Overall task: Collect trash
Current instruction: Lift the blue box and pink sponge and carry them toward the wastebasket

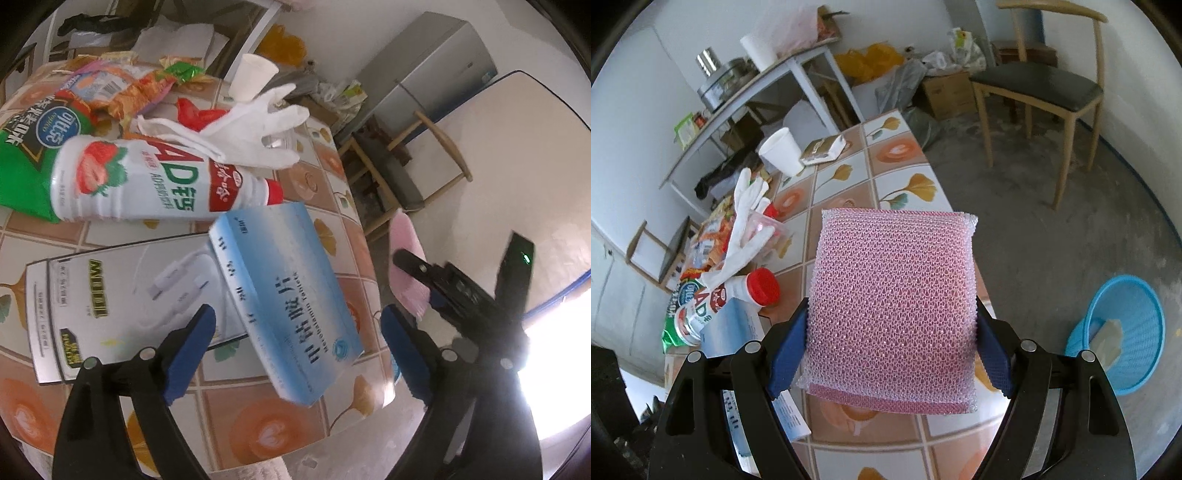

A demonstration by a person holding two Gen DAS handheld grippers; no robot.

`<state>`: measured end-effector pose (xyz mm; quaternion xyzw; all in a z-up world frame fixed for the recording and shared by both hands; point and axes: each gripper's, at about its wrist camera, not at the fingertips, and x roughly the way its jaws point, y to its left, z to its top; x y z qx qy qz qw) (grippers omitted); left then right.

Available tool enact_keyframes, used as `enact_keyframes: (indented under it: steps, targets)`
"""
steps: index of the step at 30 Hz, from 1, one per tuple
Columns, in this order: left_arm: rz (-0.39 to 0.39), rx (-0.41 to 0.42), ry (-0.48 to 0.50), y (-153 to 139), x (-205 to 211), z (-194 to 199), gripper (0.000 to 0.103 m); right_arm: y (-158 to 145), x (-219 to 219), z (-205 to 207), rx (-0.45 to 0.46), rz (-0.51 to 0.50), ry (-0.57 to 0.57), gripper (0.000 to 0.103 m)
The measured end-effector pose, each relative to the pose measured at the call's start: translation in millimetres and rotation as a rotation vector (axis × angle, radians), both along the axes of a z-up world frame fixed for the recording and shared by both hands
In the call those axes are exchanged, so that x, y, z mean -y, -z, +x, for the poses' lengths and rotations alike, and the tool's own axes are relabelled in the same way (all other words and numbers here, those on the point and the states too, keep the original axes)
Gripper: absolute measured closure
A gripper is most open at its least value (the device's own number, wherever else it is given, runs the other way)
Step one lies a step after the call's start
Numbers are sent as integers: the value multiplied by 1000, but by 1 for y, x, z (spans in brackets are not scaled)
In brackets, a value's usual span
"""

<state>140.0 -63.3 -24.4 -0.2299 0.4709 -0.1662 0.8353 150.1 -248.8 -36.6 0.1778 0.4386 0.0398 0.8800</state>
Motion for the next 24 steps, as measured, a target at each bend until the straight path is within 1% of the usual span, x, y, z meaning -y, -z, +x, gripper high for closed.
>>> enact_keyframes:
  steps: [5,8,9,11,16,19,23,24]
  targets:
    - [16,-66,-66,5,14,15,13,4,12,-8,15,50,24,26]
    - [55,-98,-105,10,18,20,13,7,14,-13,23,79,35,26]
    - [54,-110,-117,12,19,22,13,7,14,-15,28,84,35,26]
    - [60,-105,-135,11,21,25,12,8,12,-18,37,94,28,26]
    - [162,-107,-223,9,30,41,12,13,7,-23,45,112,17,26]
    - [219,-125,-247,8,37,49,12,16,7,-25,47,127,17,26]
    - [303,-127,-284,11,45,56,12,20,11,-29,52,145,29,26]
    - [335,-120,-282,13,48,58,12,20,12,-30,53,148,32,26]
